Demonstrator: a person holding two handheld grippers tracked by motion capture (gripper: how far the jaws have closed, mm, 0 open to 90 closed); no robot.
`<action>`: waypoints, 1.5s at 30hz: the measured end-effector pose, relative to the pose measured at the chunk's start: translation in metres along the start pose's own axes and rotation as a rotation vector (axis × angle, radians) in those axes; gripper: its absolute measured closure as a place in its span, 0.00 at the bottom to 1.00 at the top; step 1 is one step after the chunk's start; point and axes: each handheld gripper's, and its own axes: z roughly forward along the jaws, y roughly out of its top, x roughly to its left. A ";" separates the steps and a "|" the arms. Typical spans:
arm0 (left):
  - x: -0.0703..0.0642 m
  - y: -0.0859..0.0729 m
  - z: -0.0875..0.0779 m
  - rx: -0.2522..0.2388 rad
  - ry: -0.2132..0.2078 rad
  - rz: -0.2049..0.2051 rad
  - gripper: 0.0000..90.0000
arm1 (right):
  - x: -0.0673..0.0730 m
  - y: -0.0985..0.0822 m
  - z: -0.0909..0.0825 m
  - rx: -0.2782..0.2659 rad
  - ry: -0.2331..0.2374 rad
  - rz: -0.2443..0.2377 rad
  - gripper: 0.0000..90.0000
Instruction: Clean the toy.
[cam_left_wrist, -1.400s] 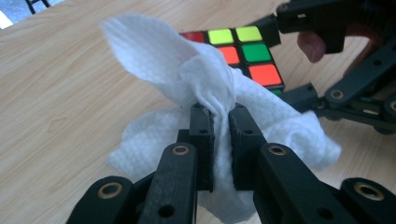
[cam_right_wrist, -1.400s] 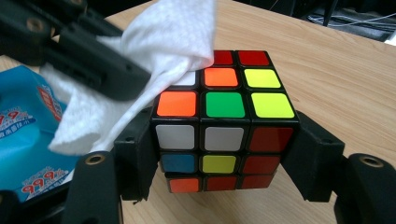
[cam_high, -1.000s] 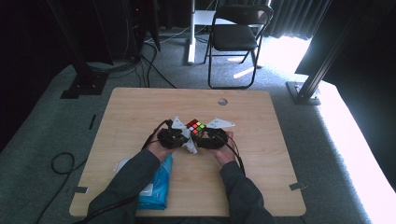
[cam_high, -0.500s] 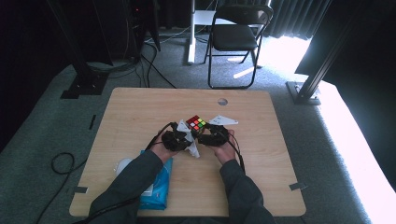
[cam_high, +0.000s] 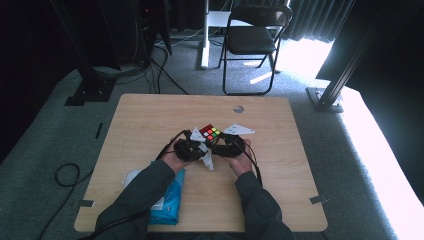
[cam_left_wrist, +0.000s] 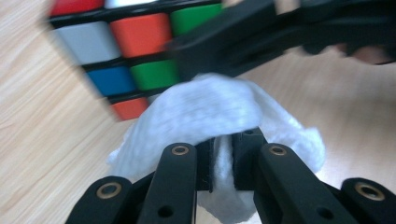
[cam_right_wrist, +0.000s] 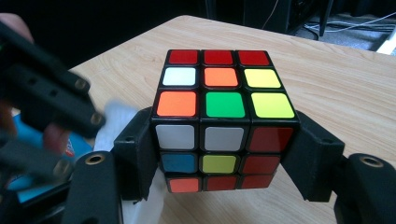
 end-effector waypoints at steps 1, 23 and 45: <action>0.004 -0.001 -0.001 0.001 0.010 -0.008 0.91 | 0.000 0.000 0.000 0.001 0.001 -0.001 0.38; 0.026 -0.010 -0.002 -0.001 0.054 -0.105 0.91 | 0.002 0.005 -0.002 -0.017 0.018 0.015 0.38; -0.002 0.001 0.011 -0.004 -0.008 -0.007 0.91 | 0.004 0.010 0.000 -0.050 0.044 0.055 0.38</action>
